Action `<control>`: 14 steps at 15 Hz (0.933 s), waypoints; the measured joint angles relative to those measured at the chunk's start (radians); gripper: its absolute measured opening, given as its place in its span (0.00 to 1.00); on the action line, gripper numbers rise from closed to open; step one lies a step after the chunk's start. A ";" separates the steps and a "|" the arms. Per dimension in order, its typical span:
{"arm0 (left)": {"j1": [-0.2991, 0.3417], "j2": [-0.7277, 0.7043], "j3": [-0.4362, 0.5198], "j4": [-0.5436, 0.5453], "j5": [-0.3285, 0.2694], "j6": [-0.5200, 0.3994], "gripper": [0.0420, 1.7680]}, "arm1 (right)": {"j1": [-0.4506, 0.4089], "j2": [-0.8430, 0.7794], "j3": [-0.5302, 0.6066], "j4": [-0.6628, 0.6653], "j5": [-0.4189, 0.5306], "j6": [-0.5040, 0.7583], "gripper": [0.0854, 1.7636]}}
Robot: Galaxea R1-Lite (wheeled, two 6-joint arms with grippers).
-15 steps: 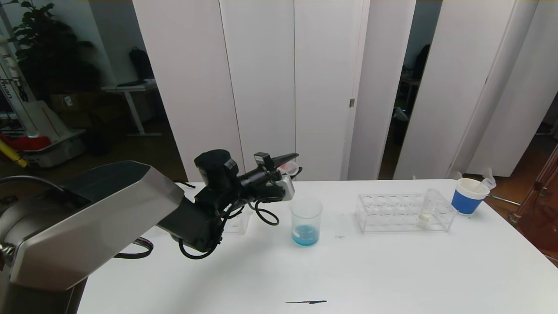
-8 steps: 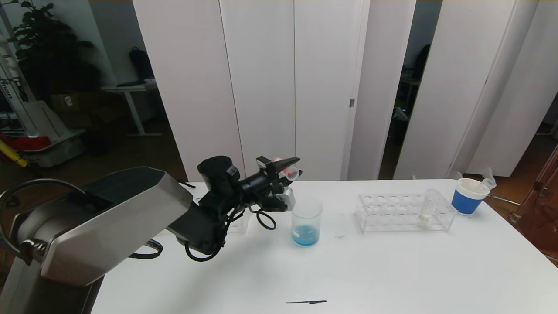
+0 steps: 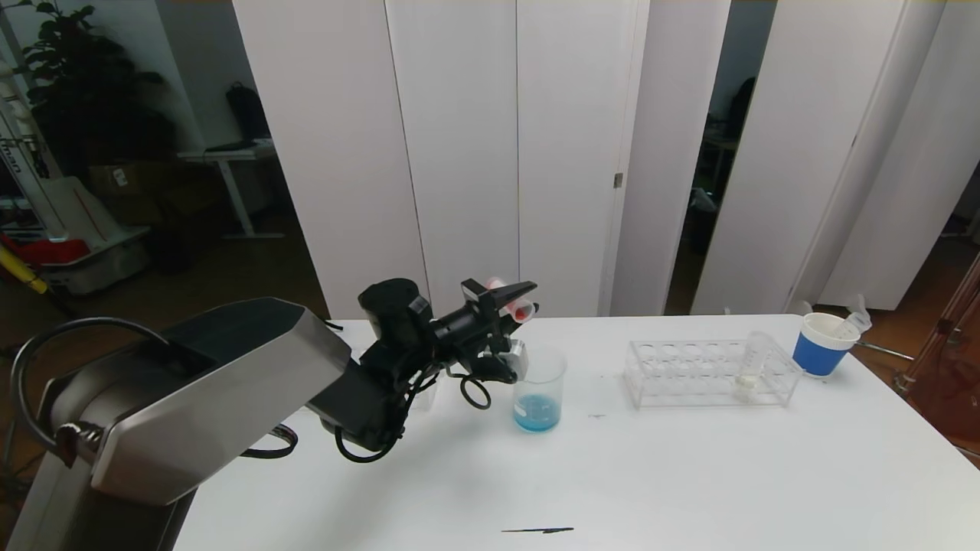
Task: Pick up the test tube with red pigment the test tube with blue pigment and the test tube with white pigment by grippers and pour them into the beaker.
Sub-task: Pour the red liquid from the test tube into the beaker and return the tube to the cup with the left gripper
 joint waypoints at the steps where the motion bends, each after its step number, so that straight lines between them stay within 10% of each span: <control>1: -0.001 0.001 -0.001 -0.004 0.000 0.004 0.33 | 0.000 0.000 0.000 0.000 0.000 0.000 0.99; 14: -0.001 0.029 -0.018 -0.006 0.000 0.020 0.33 | -0.001 0.000 0.000 0.000 0.000 0.000 0.99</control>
